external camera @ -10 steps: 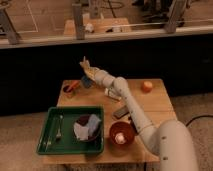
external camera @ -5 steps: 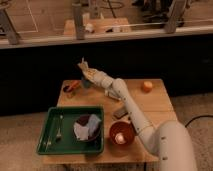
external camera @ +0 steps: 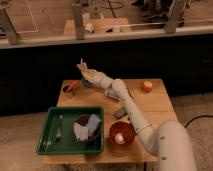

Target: Place banana in plastic cup

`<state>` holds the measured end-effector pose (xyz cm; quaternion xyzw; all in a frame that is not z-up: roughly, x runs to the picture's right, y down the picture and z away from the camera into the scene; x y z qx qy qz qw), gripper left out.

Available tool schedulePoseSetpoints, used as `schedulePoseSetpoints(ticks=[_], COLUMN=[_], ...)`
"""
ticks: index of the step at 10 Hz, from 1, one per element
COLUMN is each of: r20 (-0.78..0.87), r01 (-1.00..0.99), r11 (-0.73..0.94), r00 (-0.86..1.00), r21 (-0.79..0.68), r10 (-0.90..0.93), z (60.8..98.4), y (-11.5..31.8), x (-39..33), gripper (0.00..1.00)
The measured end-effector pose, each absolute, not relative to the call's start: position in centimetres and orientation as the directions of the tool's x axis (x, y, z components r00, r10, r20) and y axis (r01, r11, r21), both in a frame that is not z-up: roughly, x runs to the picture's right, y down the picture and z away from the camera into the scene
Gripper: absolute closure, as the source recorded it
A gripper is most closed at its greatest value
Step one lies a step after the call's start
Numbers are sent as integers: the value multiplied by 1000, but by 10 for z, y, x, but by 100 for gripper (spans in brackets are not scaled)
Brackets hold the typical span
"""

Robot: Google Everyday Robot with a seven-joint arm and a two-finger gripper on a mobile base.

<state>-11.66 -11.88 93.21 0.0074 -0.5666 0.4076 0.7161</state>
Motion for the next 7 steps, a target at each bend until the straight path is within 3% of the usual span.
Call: schedulePoseSetpoints(ticks=[7], r20=[824], r01=[-642], r11=[641], r00=[25], r21=[-420], r10=[565], z=[935], y=[-123], x=[-107], gripper=[20])
